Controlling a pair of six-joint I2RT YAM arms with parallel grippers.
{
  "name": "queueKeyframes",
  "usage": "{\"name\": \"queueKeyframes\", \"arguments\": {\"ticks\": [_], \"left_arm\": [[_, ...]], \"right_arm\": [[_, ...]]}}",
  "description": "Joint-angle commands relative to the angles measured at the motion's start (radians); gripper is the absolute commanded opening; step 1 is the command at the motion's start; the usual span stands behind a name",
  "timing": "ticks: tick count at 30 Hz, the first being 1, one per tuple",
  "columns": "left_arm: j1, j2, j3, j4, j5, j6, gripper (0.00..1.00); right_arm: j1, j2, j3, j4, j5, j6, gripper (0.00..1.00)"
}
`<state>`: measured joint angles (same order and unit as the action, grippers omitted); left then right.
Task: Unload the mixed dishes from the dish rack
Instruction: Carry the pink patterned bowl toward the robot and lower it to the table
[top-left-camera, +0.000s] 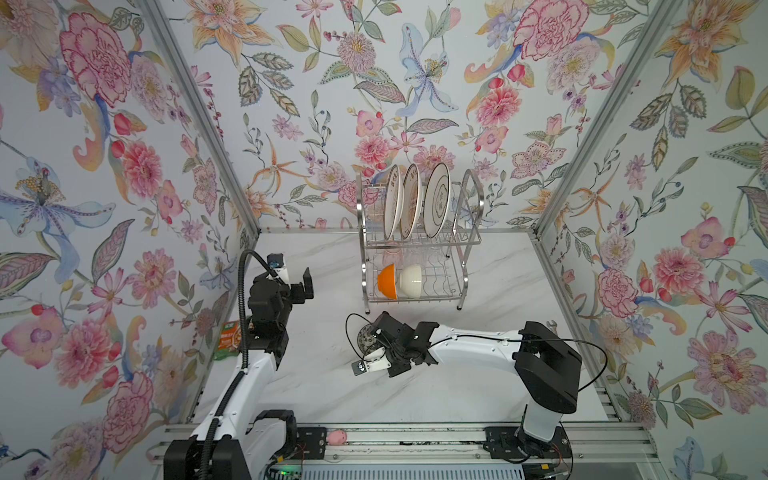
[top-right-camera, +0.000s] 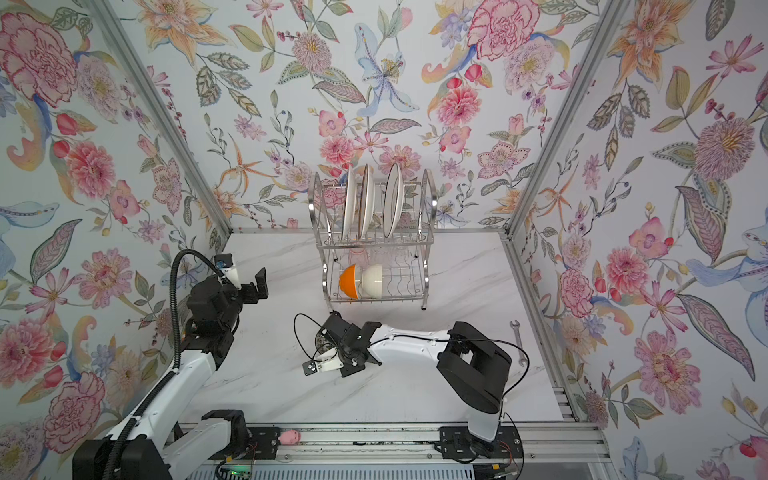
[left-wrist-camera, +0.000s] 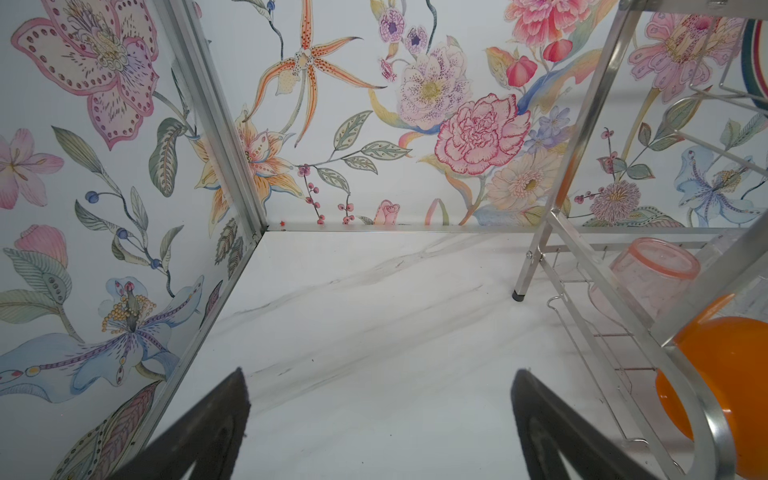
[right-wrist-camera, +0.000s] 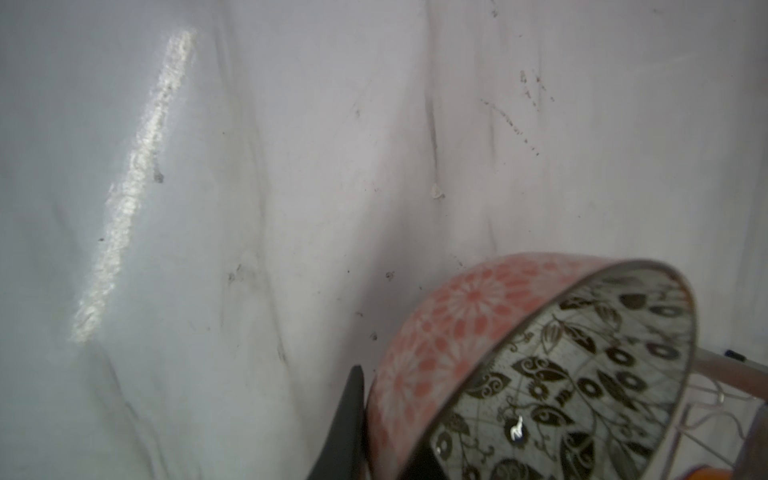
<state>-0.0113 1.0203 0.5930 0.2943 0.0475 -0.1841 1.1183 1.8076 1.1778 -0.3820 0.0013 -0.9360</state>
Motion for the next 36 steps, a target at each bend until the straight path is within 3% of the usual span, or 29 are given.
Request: {"name": "queueKeyframes", "arguments": {"ticks": [1,8,18,30,36], "left_arm": [[0.011,0.013,-0.020,0.037,-0.005,-0.002,0.99],[0.013,-0.009,-0.071,0.111,0.058,-0.014,0.99],[0.012,0.011,-0.051,0.055,0.013,0.011,0.99],[0.012,0.032,-0.042,0.042,0.016,0.020,0.99],[0.012,0.027,-0.026,0.030,0.017,0.038,0.99]], "right_arm": [[0.009,0.015,0.034,0.012,0.030,-0.023,0.00],[0.019,0.002,-0.021,0.080,0.046,-0.016,0.01],[0.030,0.022,-0.032,0.108,0.060,-0.011,0.04],[0.038,0.027,-0.051,0.129,0.060,0.014,0.15],[0.042,0.020,-0.070,0.135,0.063,0.020,0.26]]}}
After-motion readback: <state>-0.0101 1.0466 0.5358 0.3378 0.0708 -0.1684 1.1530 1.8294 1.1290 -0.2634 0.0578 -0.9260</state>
